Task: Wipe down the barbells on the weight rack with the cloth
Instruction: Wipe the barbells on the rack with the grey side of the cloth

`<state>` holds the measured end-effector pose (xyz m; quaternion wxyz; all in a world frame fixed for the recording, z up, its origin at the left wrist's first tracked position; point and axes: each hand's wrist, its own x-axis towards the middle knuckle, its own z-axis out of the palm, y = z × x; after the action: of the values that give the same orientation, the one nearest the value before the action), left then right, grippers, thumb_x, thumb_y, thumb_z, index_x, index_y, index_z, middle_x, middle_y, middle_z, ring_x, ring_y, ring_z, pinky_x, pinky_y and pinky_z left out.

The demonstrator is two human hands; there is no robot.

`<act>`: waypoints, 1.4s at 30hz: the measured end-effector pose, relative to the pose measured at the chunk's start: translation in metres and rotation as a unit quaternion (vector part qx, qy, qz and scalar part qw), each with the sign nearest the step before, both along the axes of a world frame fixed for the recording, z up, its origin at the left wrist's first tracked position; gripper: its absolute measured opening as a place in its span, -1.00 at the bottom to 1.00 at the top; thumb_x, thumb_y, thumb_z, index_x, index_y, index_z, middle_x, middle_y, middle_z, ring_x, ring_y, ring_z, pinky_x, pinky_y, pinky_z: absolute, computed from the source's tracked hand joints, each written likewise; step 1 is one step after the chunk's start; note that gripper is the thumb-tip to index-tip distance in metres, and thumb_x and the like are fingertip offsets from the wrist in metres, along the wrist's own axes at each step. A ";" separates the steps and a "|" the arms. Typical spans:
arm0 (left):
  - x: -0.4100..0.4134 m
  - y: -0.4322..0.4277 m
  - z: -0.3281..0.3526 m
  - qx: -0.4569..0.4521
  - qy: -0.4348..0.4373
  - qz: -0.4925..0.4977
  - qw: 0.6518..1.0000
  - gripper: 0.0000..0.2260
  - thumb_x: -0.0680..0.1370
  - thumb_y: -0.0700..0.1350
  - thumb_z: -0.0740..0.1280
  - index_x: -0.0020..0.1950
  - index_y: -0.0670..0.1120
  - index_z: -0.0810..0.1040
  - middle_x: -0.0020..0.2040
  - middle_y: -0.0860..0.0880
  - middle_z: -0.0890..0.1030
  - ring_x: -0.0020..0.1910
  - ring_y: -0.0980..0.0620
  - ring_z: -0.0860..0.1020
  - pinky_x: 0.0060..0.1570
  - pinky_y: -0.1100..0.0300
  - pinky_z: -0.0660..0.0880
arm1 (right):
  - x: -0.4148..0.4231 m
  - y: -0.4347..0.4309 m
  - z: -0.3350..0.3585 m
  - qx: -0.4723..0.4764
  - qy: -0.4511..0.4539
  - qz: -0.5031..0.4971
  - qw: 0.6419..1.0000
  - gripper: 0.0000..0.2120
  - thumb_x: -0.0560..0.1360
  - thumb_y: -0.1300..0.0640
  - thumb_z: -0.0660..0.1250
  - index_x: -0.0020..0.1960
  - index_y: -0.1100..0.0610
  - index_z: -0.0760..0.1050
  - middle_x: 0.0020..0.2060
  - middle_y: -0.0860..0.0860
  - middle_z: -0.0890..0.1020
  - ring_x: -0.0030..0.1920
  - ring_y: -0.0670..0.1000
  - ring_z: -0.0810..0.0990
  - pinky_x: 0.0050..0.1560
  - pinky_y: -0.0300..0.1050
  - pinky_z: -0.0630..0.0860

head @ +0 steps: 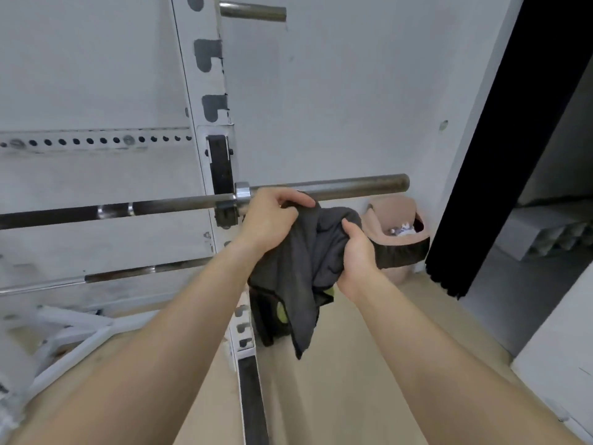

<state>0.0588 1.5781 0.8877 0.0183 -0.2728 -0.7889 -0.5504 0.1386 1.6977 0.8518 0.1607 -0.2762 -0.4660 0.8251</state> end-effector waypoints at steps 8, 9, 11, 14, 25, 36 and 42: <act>-0.045 0.067 0.025 -0.142 0.152 0.263 0.942 -0.69 0.65 -0.25 0.16 0.30 -0.14 0.61 0.36 -0.05 0.53 0.33 -0.08 0.49 0.36 0.18 0.32 | -0.049 0.122 0.059 0.172 0.097 0.026 0.980 -0.69 0.65 0.22 0.21 0.34 0.03 0.52 0.18 0.04 0.63 0.19 0.07 0.60 0.32 0.07 0.53; -0.052 0.070 0.024 -0.170 0.178 0.270 0.931 -0.69 0.66 -0.19 0.18 0.36 -0.17 0.56 0.42 -0.07 0.47 0.35 -0.12 0.46 0.39 0.10 0.32 | -0.061 0.130 0.066 0.206 0.102 0.019 0.973 -0.67 0.67 0.21 0.18 0.40 0.04 0.49 0.26 0.01 0.59 0.27 0.04 0.56 0.38 0.02 0.48; -0.061 0.076 0.020 -0.223 0.199 0.280 0.912 -0.59 0.65 -0.06 0.23 0.46 -0.19 0.42 0.53 -0.07 0.31 0.38 -0.20 0.36 0.39 -0.02 0.31 | -0.084 0.143 0.076 0.273 0.113 0.004 0.955 -0.64 0.70 0.19 0.13 0.47 0.06 0.44 0.38 -0.03 0.52 0.38 -0.02 0.47 0.44 -0.15 0.36; -0.066 0.080 0.001 -0.321 0.175 0.315 0.876 -0.49 0.64 0.11 0.20 0.50 -0.14 0.31 0.59 -0.07 0.16 0.42 -0.24 0.26 0.39 -0.13 0.26 | -0.109 0.144 0.085 0.306 0.136 0.030 0.942 -0.56 0.70 0.21 0.12 0.57 0.06 0.29 0.51 -0.05 0.38 0.49 -0.02 0.34 0.41 -0.22 0.27; -0.118 0.097 -0.057 -0.427 0.213 0.394 0.785 -0.36 0.66 0.20 -0.12 0.41 -0.23 0.46 0.47 -0.18 0.42 0.54 -0.14 0.25 0.58 -0.11 -0.01 | -0.191 0.129 -0.005 0.887 0.039 0.130 0.441 -0.50 0.63 -0.19 0.01 0.48 -0.01 0.34 0.38 0.06 0.51 0.35 0.16 0.46 0.35 0.18 0.32; -0.141 0.161 -0.053 -0.425 0.286 0.393 0.764 -0.56 0.67 0.06 0.01 -0.21 -0.09 0.54 -0.23 -0.08 0.62 -0.18 -0.15 0.56 -0.02 -0.02 0.38 | -0.196 0.229 -0.019 0.918 0.110 0.043 0.378 -0.57 0.66 -0.17 0.02 0.33 0.05 0.43 0.08 0.10 0.60 0.00 0.18 0.57 0.04 0.17 0.43; -0.136 0.249 -0.049 -0.436 0.294 0.356 0.772 -0.59 0.67 0.04 0.05 -0.24 -0.06 0.55 -0.26 -0.05 0.62 -0.23 -0.11 0.57 -0.09 -0.01 0.38 | -0.190 0.301 -0.028 0.911 0.107 -0.014 0.399 -0.58 0.63 -0.16 0.07 0.26 0.07 0.50 0.05 0.10 0.63 -0.01 0.19 0.59 0.03 0.18 0.44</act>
<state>-0.0771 1.8270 0.8383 0.3234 -0.0995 -0.9410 0.0058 -0.0516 1.9986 0.8241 0.3767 0.1178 -0.9163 -0.0679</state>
